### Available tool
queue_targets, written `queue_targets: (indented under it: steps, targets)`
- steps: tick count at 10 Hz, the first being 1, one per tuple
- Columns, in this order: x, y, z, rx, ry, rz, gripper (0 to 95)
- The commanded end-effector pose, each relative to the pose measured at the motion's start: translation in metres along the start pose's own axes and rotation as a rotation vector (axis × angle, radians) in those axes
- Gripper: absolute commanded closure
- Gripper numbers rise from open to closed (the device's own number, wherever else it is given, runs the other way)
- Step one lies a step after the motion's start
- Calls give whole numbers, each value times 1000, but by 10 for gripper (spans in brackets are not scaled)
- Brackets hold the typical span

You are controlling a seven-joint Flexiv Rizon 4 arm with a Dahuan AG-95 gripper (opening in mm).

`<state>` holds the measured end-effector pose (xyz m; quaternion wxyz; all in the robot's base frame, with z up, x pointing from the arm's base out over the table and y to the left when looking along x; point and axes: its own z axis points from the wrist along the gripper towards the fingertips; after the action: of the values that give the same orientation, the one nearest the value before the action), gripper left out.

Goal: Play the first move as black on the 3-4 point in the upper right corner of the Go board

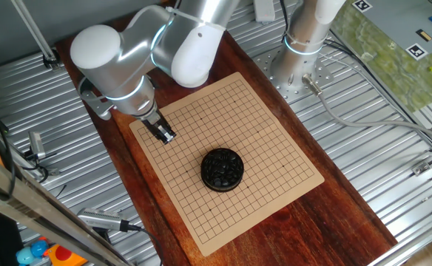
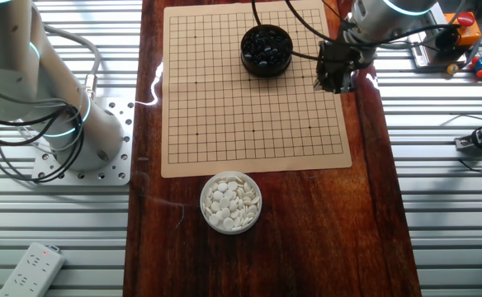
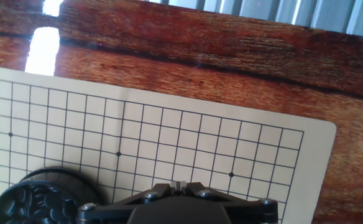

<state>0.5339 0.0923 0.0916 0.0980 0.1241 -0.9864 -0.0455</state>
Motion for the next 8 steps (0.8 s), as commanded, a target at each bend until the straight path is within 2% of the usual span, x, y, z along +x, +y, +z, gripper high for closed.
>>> queue_targets:
  steps: [1,3,5,6,8]
  targets:
    - [0,0,0,8,1,24,950]
    - [0,0,0,-14,-12,28,950]
    - [0,0,0,-8,5,-8,950]
    - [0,0,0,6,13,-59,950]
    - [0,0,0,4,11,-124,950]
